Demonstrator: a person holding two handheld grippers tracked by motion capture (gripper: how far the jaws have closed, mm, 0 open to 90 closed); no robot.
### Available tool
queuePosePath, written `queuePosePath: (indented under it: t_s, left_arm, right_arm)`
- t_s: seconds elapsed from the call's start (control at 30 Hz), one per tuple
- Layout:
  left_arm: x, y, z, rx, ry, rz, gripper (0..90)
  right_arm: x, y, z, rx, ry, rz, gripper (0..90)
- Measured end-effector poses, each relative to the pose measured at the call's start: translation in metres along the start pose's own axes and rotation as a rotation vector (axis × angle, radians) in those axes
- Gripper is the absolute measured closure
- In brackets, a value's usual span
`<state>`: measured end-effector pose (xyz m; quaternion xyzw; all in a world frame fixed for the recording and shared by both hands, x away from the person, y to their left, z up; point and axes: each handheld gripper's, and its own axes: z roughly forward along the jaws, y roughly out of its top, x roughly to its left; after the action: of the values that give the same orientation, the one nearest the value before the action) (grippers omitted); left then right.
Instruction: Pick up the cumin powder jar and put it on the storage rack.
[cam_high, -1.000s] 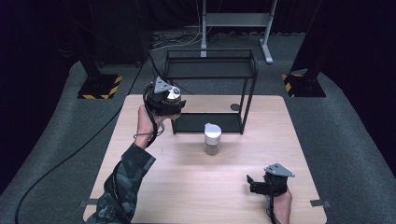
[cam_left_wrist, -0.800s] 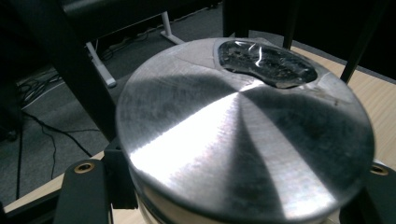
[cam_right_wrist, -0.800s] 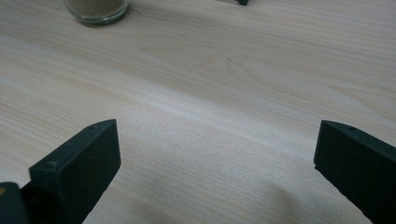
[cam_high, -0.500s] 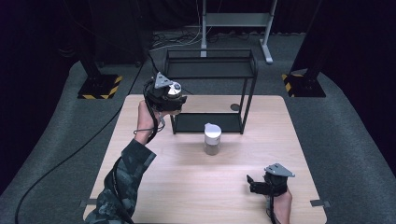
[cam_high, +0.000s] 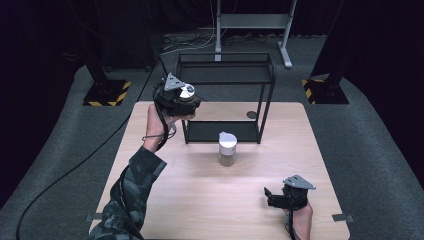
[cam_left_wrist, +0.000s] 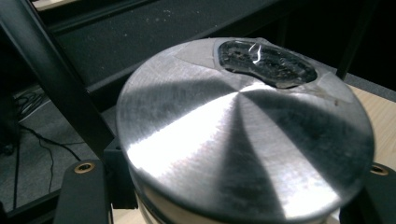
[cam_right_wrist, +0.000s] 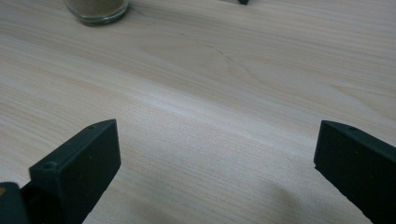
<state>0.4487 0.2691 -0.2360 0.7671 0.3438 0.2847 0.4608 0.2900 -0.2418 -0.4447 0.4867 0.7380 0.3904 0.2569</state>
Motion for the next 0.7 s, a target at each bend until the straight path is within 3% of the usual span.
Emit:
queuePosePath:
  t_s: [0.7]
  left_arm:
    - [-0.006, 0.021, -0.005, -0.032, -0.018, 0.036, 31.0]
  right_arm:
    - [0.000, 0.000, 0.000, 0.002, 0.002, 0.001, 0.0]
